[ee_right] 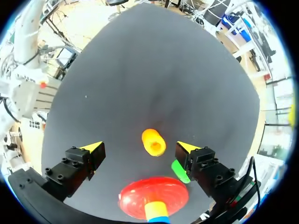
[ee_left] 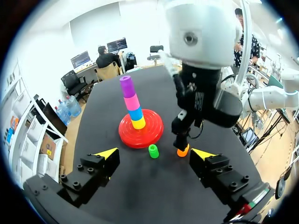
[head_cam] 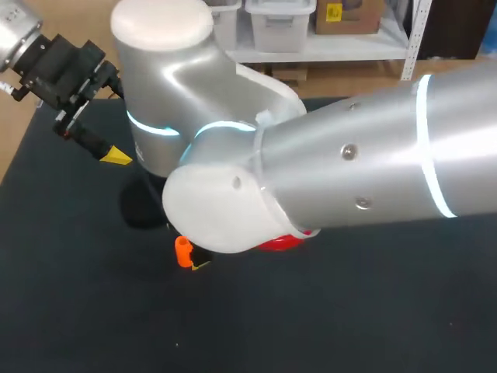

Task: Pick up and stack the cylinders on the red base in this order: pink,purple,orange,green

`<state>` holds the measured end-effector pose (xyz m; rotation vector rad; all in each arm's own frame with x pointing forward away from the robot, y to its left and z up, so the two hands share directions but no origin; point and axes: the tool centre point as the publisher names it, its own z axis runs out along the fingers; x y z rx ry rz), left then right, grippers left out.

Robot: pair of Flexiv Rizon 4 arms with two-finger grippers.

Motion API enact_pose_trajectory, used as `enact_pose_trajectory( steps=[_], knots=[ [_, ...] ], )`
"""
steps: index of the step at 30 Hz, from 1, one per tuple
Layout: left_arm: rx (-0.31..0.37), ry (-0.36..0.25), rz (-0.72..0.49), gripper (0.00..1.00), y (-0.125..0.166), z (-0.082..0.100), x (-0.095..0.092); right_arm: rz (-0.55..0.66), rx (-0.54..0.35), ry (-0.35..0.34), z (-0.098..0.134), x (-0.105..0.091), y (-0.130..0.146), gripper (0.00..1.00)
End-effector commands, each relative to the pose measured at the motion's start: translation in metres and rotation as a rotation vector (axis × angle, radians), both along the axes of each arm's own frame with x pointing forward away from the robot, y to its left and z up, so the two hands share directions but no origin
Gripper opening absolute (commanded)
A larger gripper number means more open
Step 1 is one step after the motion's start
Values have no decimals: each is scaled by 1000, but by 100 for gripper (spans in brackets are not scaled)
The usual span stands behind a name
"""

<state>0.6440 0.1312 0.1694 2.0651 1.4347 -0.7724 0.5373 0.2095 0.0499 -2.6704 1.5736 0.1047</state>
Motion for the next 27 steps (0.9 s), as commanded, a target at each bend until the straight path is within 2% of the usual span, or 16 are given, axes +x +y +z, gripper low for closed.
enact_pose_trajectory(
  steps=[1,5,27],
  knots=[
    [-1,-3,1,100,0,-1,-1,3,-6,-5,-8,6,-1,100],
    [-1,-3,1,100,0,-1,-1,19,-29,-40,-14,8,0,100],
    [-1,-3,1,100,0,-1,-1,-17,-44,-23,-36,16,6,100]
  ],
)
